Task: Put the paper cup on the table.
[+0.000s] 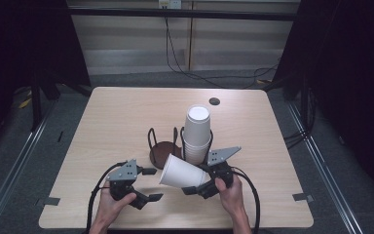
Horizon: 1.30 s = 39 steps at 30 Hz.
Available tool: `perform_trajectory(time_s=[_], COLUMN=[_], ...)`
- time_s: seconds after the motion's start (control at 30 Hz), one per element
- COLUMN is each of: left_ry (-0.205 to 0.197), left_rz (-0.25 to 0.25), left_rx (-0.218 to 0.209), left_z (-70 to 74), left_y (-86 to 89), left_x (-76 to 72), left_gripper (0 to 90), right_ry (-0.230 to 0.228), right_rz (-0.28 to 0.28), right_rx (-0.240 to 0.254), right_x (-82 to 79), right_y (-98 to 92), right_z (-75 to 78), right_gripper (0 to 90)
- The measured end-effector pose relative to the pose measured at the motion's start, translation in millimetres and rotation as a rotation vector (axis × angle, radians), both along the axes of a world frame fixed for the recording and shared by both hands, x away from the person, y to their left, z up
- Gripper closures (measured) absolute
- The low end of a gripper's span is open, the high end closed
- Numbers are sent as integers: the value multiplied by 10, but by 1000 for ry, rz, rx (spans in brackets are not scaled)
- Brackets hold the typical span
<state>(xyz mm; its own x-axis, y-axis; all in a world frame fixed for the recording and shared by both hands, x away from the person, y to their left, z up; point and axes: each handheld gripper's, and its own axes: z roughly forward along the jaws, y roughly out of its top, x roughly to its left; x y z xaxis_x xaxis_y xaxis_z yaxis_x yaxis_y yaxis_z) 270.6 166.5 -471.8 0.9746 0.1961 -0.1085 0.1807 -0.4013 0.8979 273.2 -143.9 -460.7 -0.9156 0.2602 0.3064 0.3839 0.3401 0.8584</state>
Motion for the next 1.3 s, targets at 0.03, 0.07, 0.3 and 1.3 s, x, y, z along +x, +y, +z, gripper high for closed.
perform_trajectory(time_s=[0.03, 0.07, 0.3, 1.3], left_ry=[8, 13, 16, 26], left_rz=[-3, -8, 17, 43], left_rx=[-9, -8, -63, -261], left_z=[-13, -22, -30, 135], left_y=[-2, -1, 32, 43], left_x=[-1, 5, -33, 28], left_gripper=[157, 157, 157, 0], right_ry=[3, 3, 1, -45], right_rz=[-2, -1, 10, 73], right_rx=[27, 38, 101, 121], right_x=[4, 5, -9, -59], right_y=[-4, -7, -32, 101], right_z=[-15, -24, -84, -124], right_gripper=[245, 245, 245, 246])
